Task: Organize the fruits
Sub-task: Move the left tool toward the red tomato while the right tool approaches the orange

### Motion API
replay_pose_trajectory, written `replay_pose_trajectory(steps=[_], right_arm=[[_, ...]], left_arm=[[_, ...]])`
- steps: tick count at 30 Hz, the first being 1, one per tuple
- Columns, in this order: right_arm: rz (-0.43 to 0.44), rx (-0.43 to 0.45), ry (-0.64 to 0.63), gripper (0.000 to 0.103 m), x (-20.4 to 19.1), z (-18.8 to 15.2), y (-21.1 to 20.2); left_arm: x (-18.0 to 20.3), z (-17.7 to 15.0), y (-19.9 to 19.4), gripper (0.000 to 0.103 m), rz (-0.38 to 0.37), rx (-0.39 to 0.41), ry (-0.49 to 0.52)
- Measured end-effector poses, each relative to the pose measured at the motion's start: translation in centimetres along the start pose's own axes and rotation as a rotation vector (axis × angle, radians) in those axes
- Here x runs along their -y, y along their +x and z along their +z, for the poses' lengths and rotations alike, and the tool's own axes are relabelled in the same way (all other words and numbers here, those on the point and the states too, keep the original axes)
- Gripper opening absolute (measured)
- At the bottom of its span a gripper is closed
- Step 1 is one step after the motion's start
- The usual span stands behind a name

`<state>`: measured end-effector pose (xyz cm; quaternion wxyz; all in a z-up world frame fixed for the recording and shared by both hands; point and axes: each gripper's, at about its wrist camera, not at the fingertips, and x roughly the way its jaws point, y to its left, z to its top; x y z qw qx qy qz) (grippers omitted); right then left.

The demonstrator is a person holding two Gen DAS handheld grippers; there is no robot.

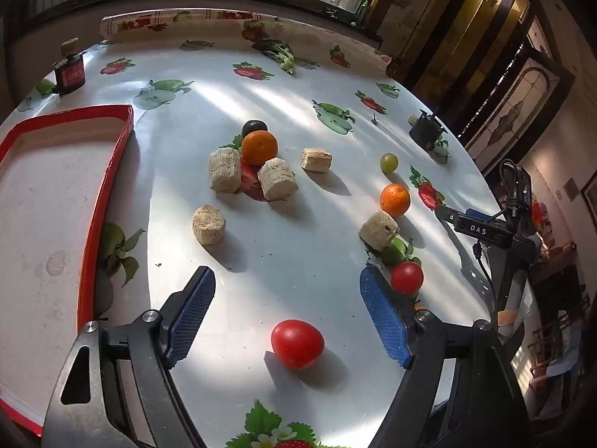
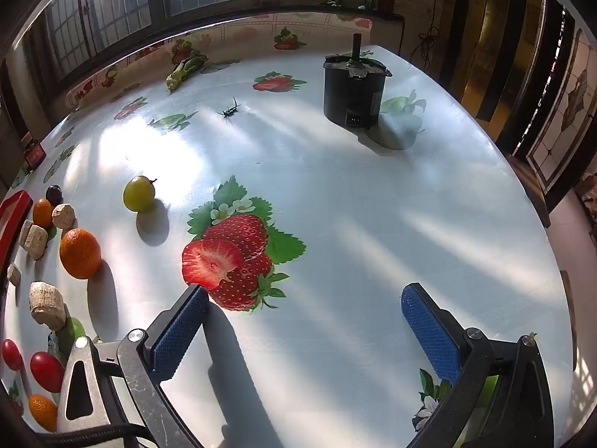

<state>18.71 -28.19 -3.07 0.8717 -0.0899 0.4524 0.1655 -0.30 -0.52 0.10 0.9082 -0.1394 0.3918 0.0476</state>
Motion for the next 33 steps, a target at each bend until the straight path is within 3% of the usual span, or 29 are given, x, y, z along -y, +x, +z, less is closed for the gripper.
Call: replay_pose_trajectory(steps=[4,7,16,18,19,20,22,25,27,33], right_arm=[[-0.001,0.001,-0.001,0.103,0.0,0.0,0.0],[-0.002,0.002,-0.001,0.103,0.0,-0.1,-0.1],[0.006,0.0,-0.012,0.103,-0.2,0.5,0.2],[0.027,0.002,-0.024,0.092,-0.5,0.4,-0.5],[0.022,0.047,-0.012,0.083,-0.8,0.2,-1.5],[0.023,0.088,0.007,0.085,-1.0,-0.3,-3.3],[0.14,0.145,0.103,0.089,-0.4,-1.3,-6.2],[0.428,0.117,0.197,0.091,-0.3,-2.3,-8.6],[0.443,0.115,0.151,0.091,-1.5,-2.7,-10.2],[0.384,0.163,-0.191,0.093,-6.9,-3.9,-14.5]], left_arm=[[3.1,-2.5,-1.3,0.08,0.024,0.012,0.018],[2.6,-1.6,-1.2,0.08,-0.044,-0.063,-0.06],[5.3,-2.9,-2.4,0.08,-0.036,-0.064,-0.055],[5.8,-3.0,-2.8,0.08,-0.016,-0.046,-0.035],[6.0,-3.0,-2.9,0.08,0.002,-0.033,-0.022],[6.2,-3.1,-3.1,0.08,0.018,-0.022,-0.004],[6.9,-3.0,-3.4,0.08,0.069,0.0,0.042],[7.3,-2.8,-4.2,0.08,0.13,0.03,0.089],[7.2,-2.7,-4.8,0.08,0.167,0.047,0.105],[6.1,-2.3,-5.8,0.08,0.252,0.08,0.09]])
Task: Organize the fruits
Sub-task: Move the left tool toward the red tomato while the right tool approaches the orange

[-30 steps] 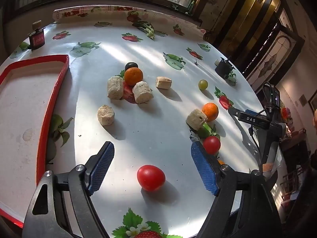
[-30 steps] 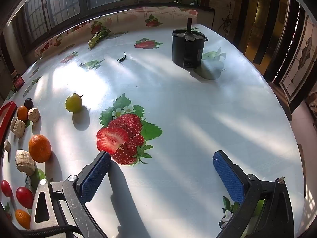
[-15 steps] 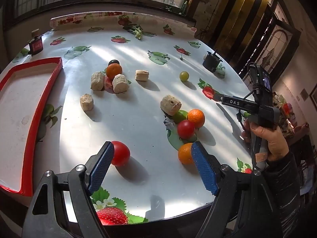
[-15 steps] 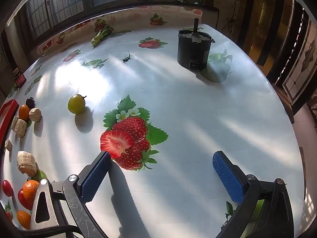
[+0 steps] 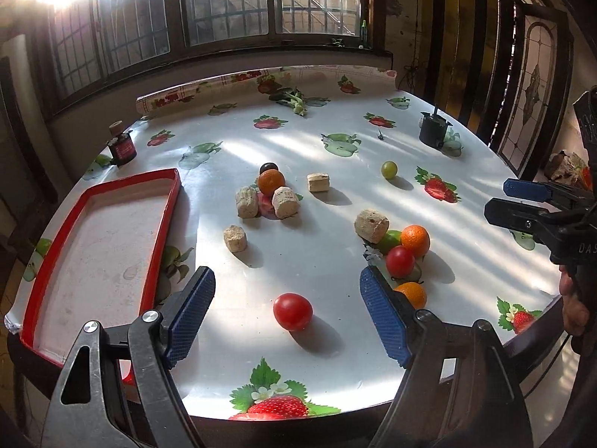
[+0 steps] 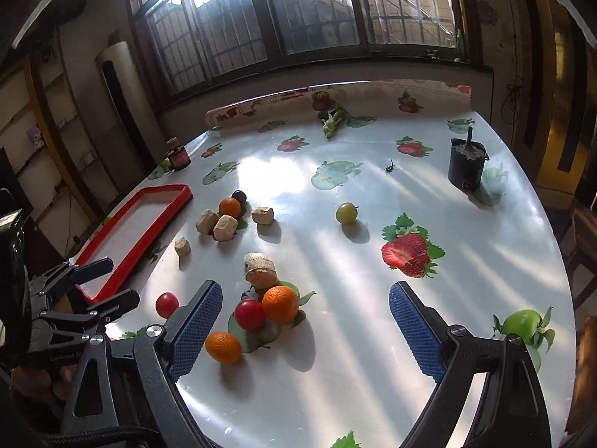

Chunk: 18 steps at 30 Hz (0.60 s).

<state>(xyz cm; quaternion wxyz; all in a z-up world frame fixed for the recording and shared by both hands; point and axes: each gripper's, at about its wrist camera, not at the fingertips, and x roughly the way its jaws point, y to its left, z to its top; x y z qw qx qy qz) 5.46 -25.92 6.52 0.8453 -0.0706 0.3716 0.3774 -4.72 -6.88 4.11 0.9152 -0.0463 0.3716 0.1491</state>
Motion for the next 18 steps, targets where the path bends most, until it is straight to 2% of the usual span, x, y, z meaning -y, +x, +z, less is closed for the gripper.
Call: replay_pose_trajectory(steps=[5,8,12,18], right_arm=[[-0.05,0.007,-0.188,0.093,-3.2,-1.1,-0.4],[-0.051,0.023,-0.258,0.093,-4.4,-1.8,-0.4],[-0.019,0.044,-0.306,0.093,-5.2,-2.3,-0.6],[-0.009,0.051,-0.342,0.093,-6.2,-2.4,-0.8]], left_arm=[[-0.8,-0.2,-0.6,0.08,0.044,0.042,-0.008],[-1.2,-0.2,-1.3,0.08,0.075,0.082,-0.014],[-1.9,0.1,-2.1,0.08,0.107,0.125,-0.029],[-2.6,0.0,-2.6,0.08,0.135,0.134,-0.04]])
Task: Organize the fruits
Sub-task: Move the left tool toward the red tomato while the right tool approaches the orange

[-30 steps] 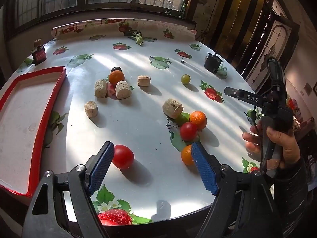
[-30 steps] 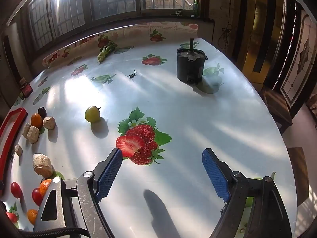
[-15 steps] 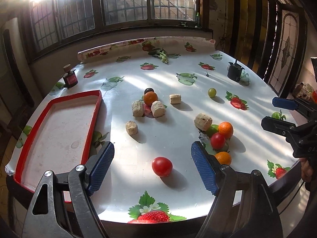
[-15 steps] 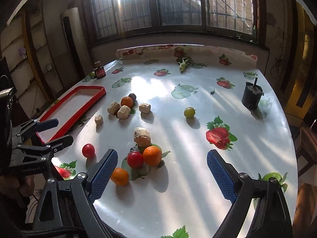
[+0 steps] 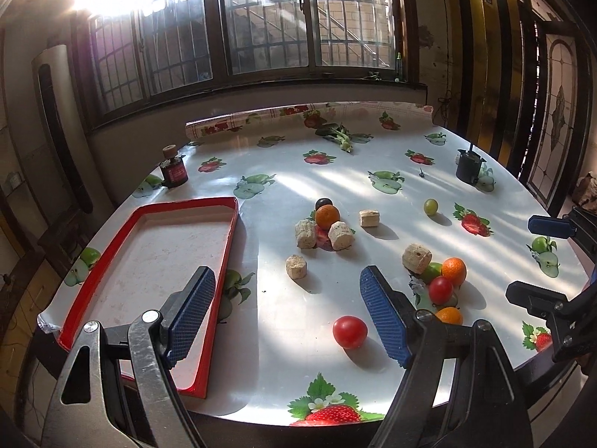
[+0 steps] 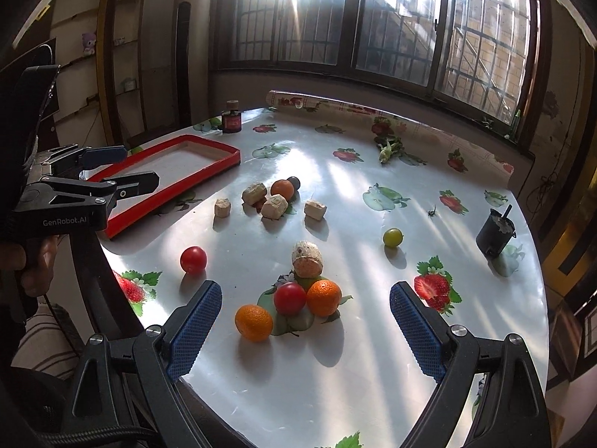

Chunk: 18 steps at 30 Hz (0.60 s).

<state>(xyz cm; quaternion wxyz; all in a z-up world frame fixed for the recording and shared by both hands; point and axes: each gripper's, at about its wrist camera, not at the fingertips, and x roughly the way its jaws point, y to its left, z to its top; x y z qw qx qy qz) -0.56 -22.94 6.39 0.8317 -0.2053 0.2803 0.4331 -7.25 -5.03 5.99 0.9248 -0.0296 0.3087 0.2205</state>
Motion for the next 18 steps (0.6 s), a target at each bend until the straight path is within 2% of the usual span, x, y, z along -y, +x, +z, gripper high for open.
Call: replay_pose_trajectory(steps=[9,18], right_arm=[[0.003,0.012,0.035,0.093,0.6,-0.3,-0.5],[-0.005,0.009,0.073,0.093,1.6,-0.9,-1.1]], left_arm=[[-0.2,-0.4,-0.8,0.08,0.012,0.011,0.003],[0.5,-1.0,-1.3,0.08,-0.028,0.001,-0.004]])
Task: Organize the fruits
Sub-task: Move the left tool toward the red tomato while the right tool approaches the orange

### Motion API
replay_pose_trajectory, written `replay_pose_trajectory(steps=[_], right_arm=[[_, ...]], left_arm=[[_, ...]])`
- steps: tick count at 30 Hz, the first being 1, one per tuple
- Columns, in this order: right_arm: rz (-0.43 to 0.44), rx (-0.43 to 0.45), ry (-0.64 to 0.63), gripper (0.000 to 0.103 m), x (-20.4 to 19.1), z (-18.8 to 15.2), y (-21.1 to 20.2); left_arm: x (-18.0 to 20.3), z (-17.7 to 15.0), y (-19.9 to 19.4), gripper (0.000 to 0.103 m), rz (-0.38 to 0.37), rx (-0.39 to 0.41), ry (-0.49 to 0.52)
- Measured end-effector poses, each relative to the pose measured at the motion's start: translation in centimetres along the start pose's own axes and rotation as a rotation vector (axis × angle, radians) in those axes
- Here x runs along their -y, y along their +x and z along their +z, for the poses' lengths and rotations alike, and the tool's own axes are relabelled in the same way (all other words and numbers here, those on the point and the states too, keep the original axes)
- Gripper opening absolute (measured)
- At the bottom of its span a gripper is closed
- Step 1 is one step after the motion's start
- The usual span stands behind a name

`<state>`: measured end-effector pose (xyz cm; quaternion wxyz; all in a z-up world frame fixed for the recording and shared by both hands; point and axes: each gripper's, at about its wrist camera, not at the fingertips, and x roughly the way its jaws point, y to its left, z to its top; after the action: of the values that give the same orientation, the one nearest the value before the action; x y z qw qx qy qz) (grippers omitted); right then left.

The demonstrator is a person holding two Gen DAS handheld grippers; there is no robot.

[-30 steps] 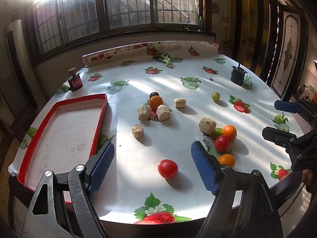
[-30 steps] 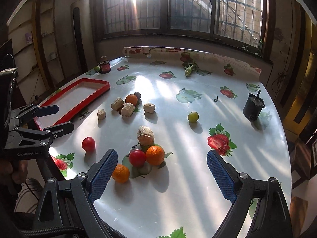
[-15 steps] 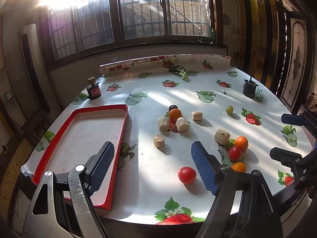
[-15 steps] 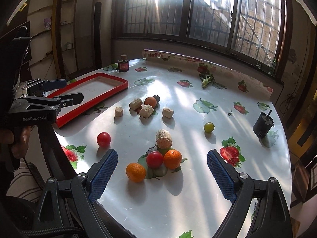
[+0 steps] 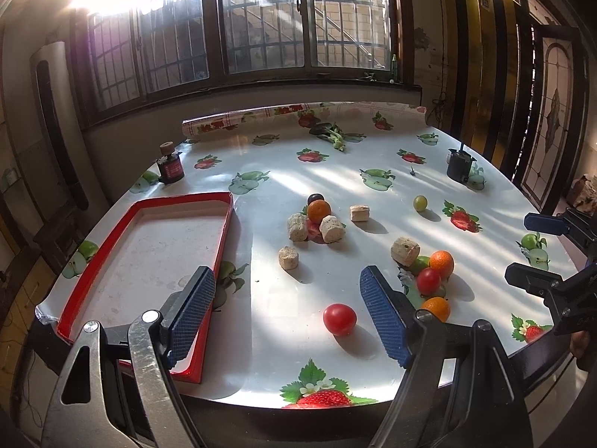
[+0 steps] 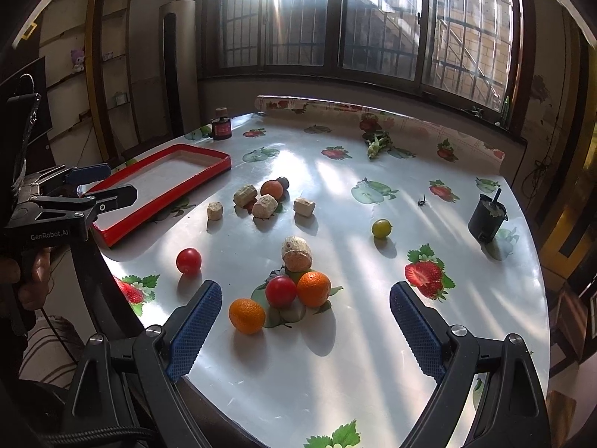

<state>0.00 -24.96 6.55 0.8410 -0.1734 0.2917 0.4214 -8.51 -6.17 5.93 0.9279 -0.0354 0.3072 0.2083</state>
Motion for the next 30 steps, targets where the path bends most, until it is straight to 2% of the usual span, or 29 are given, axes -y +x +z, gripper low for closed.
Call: replay_pose_trajectory(steps=[8,30], right_arm=[[0.002,-0.01,0.019,0.093,0.5,-0.3,-0.1],[-0.021,-0.027,0.06,0.093,1.5,-0.6,1.2]], left_arm=[[0.6,-0.7,0.1,0.08,-0.045,-0.029,0.005],[1.1,-2.2,2.0,0.08,-0.083,-0.118,0.005]])
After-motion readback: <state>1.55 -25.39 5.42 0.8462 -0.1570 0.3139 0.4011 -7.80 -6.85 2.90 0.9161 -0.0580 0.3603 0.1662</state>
